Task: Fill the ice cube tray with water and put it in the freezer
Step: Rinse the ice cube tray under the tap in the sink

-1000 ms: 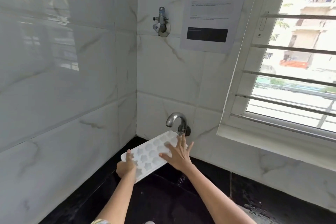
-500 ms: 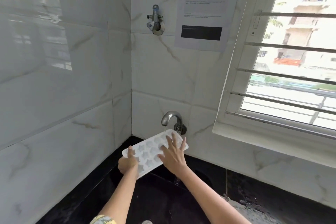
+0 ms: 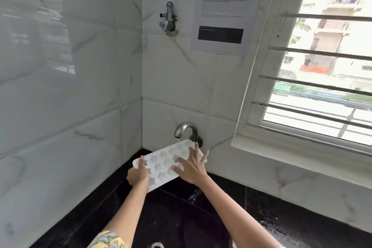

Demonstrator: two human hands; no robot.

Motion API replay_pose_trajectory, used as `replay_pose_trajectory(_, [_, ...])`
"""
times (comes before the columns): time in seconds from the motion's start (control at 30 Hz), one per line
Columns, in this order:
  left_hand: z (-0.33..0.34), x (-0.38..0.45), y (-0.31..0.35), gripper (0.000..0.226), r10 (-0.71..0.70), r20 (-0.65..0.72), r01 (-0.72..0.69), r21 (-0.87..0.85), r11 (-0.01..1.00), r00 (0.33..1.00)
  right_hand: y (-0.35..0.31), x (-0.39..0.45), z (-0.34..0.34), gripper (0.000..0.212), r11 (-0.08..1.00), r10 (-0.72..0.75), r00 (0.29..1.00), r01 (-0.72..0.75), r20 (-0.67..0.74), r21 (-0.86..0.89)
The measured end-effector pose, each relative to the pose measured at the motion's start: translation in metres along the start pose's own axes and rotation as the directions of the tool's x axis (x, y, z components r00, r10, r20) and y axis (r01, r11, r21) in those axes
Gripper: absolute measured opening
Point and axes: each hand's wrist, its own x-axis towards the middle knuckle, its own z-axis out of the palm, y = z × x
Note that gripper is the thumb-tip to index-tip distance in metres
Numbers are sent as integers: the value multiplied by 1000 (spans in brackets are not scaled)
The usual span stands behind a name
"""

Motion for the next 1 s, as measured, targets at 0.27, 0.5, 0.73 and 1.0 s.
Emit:
replay_pose_trajectory(0.27, [1, 6, -1, 61, 20, 0, -20, 30, 999, 1000, -3, -4, 8, 87, 1000, 19, 1000, -20, -24, -8])
replay_pose_trajectory(0.5, [6, 7, -5, 64, 4, -2, -4, 12, 1000, 1000, -9, -6, 8, 79, 998, 44, 999, -42, -27, 47])
replay_pose_trajectory(0.73, [10, 9, -12, 65, -34, 25, 33, 23, 999, 999, -14, -11, 5, 54, 995, 85, 995, -81, -58, 61])
replay_pose_trajectory(1.0, [27, 11, 5, 64, 50, 62, -52, 39, 998, 997, -16, -17, 8, 45, 980, -152, 943, 182, -295, 76])
